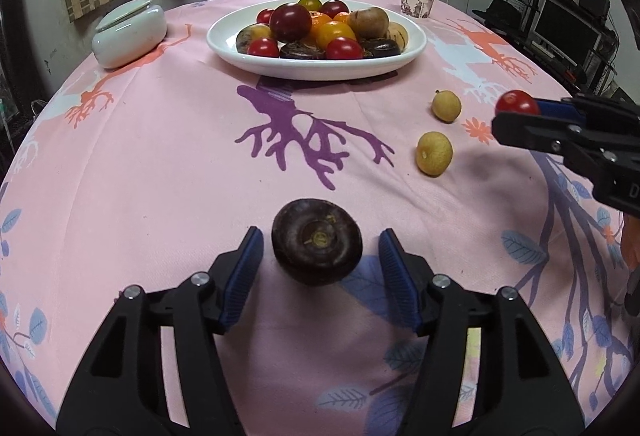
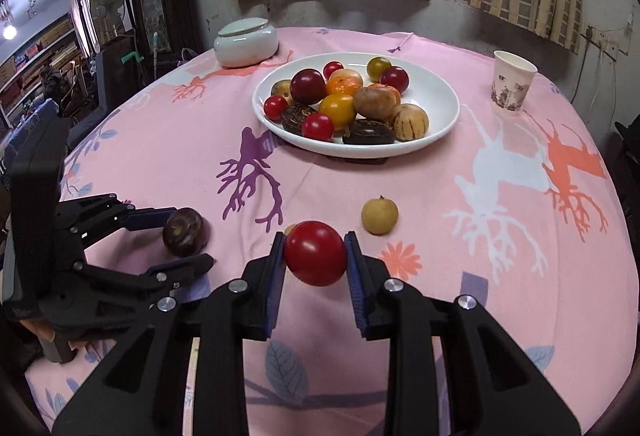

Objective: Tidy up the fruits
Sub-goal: 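Carry the mangosteen and tomato onto the white plate and open both tools, then withdraw both tools and grasp a small yellow fruit with the left tool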

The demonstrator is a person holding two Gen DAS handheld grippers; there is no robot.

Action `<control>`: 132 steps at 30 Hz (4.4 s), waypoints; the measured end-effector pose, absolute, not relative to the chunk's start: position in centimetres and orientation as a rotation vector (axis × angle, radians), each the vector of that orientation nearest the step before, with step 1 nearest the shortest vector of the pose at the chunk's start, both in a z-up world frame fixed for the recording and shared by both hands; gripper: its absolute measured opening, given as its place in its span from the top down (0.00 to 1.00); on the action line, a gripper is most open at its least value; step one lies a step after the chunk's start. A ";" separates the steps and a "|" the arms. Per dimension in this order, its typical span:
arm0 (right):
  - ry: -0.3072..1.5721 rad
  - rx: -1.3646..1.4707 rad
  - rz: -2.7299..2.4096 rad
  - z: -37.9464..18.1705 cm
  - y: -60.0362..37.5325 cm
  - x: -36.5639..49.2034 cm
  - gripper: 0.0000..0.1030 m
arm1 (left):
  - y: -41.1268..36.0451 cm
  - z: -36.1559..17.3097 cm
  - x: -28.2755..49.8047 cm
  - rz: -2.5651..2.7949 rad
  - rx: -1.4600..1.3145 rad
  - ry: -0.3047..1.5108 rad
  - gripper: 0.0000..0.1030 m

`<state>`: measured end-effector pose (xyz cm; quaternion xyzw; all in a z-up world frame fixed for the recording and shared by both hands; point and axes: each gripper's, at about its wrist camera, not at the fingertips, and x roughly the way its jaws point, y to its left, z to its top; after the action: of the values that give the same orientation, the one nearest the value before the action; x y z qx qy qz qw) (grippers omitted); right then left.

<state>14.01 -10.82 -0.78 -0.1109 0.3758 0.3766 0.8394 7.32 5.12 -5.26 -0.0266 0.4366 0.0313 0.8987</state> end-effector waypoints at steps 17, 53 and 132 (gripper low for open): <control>0.747 -0.230 0.813 0.0 -11.4 12.9 0.71 | 6.0 -3.6 6.7 0.155 -0.060 0.827 0.58; 0.693 -0.165 0.658 1.6 -4.5 28.2 0.71 | 9.5 1.5 21.9 0.235 -0.103 0.798 0.58; 0.881 -0.031 0.613 -3.6 -15.8 17.4 0.38 | 1.1 -2.0 7.9 0.079 -0.004 0.854 0.75</control>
<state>17.42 -15.85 -3.59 -0.0148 0.4198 0.2920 0.8593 7.93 1.06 -1.97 -0.0019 0.4140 0.0384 0.9094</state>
